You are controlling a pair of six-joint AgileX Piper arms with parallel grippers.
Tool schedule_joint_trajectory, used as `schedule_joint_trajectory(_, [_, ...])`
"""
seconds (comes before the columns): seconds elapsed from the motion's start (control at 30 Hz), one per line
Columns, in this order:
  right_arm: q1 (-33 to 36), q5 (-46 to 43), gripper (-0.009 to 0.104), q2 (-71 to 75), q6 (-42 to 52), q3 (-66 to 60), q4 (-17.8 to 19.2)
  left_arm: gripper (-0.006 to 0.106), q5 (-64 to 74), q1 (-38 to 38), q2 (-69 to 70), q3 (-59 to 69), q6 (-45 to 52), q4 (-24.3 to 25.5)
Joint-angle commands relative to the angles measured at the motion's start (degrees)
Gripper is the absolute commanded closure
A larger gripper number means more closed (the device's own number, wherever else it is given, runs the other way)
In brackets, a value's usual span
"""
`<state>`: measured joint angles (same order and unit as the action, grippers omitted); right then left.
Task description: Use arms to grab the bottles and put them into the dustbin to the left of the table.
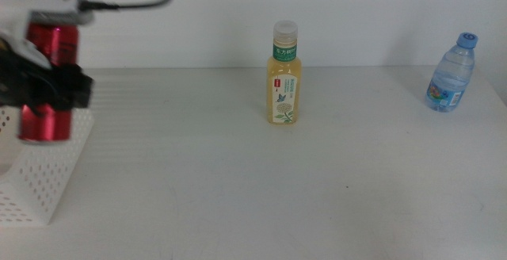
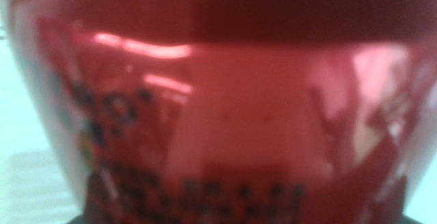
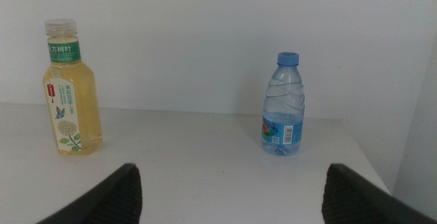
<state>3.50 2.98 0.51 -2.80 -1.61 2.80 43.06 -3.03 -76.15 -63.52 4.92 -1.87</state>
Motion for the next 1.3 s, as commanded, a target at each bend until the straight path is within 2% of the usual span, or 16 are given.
schedule_joint_trajectory(0.0, [-0.2,-4.4,0.019,1.6,0.6,0.4,0.5,0.086,3.2,3.8,-0.2,-7.0,5.4,-4.6])
schedule_joint_trajectory(0.07, [-0.2,-4.4,0.019,1.6,0.6,0.4,0.5,0.086,7.5,9.9,-3.0,-11.5,10.1,-8.9])
schedule_joint_trajectory(0.13, [-0.2,-4.4,0.019,1.6,0.6,0.4,0.5,0.086,9.4,13.2,-5.2,-13.7,13.5,-10.3])
schedule_joint_trajectory(0.37, [-0.2,-4.4,0.019,1.6,0.6,0.4,0.5,0.086,16.7,21.0,-14.0,-25.0,16.1,-10.8])
schedule_joint_trajectory(0.63, [-0.2,-4.4,0.019,1.6,0.6,0.4,0.5,0.086,22.1,23.5,-25.0,-34.0,16.1,-6.2])
schedule_joint_trajectory(1.0, [-0.2,-4.4,0.019,1.6,0.6,0.4,0.5,0.084,23.4,23.5,-35.5,-34.6,16.1,-5.5])
schedule_joint_trajectory(1.13, [-0.2,-4.4,0.019,1.6,0.6,0.4,0.5,0.073,23.4,23.5,-37.6,-34.6,16.1,-5.8])
schedule_joint_trajectory(1.2, [-0.2,-4.4,0.019,1.6,0.6,0.4,0.5,0.061,23.2,23.5,-38.0,-34.6,16.2,-5.4])
schedule_joint_trajectory(1.27, [-0.2,-4.4,0.019,1.6,0.6,0.4,0.5,0.042,22.3,23.5,-38.0,-34.5,16.2,-4.8])
